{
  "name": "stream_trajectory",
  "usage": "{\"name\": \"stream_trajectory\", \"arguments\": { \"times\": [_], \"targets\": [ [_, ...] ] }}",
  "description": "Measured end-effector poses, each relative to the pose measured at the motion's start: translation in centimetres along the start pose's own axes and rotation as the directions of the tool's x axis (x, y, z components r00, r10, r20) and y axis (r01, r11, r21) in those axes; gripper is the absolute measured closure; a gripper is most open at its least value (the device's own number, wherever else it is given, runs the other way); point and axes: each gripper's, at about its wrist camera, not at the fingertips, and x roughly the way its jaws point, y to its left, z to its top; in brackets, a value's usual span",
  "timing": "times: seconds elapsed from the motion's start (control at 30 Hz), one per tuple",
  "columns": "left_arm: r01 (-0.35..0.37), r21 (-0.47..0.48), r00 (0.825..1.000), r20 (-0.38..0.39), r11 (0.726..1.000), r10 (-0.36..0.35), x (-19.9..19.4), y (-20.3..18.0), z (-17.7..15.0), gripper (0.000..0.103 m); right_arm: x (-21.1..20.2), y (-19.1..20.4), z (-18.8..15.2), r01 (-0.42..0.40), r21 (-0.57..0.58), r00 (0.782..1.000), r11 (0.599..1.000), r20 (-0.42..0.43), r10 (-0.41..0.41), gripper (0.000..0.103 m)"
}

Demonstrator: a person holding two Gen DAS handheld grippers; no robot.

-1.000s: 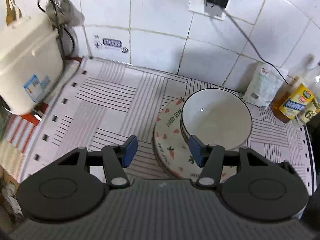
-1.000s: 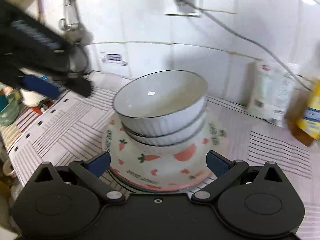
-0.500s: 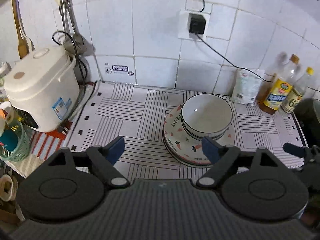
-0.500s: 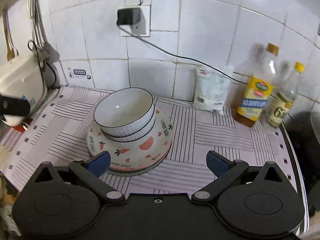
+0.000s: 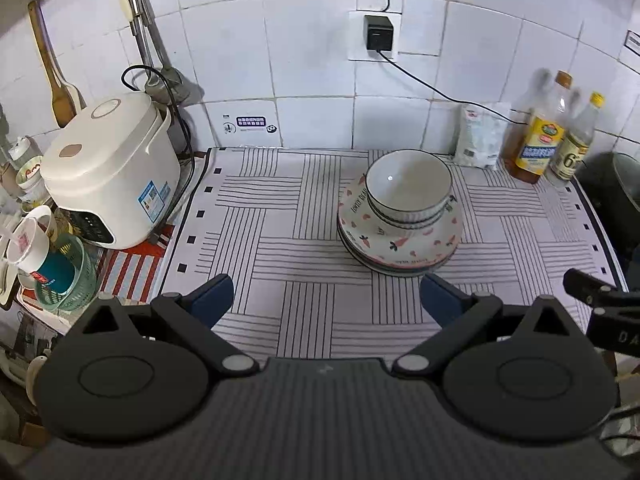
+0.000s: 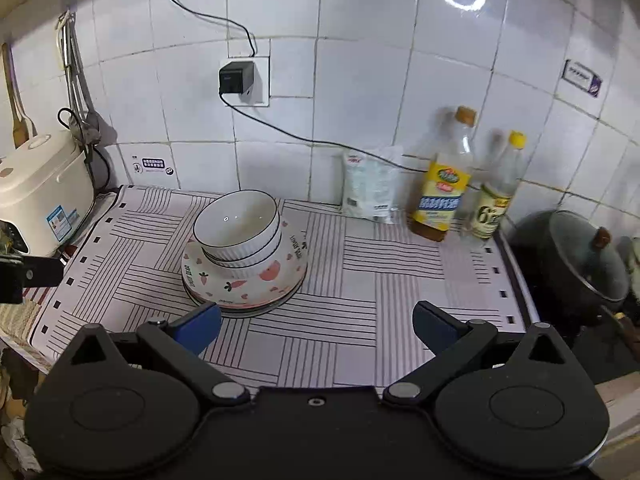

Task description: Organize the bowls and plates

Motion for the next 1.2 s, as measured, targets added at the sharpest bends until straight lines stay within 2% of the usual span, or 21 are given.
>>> {"name": "stream_trajectory", "arguments": {
  "times": [0.33,0.67,0.93,1.07,1.2],
  "targets": [
    [-0.017,0.047,1.0,-0.004,0.999,0.017,-2.7,-1.0,-0.9,0.002,-4.3,-0.2,-0.5,0.019,0.021,0.999,1.0,0.031,-0.02,0.0],
    [-0.024,0.074,1.0,-0.006,0.997,0.024,-2.8,-1.5,-2.0,0.002,-5.4,0.0,-1.4,0.021,0.037,0.998,0.999,0.056,-0.023,0.0],
    [-0.011,0.048,1.0,0.009,0.999,0.01,-2.9,-1.4,-2.8,0.002,-5.9,-0.2,-2.4,0.029,0.054,0.994,0.998,0.104,-0.035,0.0],
    [-0.024,-0.008,0.999,0.031,1.0,0.025,-3.1,-0.9,-3.2,0.002,-6.2,0.0,-2.9,0.038,0.034,0.99,0.999,0.131,-0.042,0.0],
    [-0.027,-0.022,0.999,0.043,0.999,0.028,-3.2,-0.7,-3.7,0.002,-6.4,0.4,-3.3,0.038,0.031,0.989,0.999,0.142,-0.042,0.0]
  ]
}}
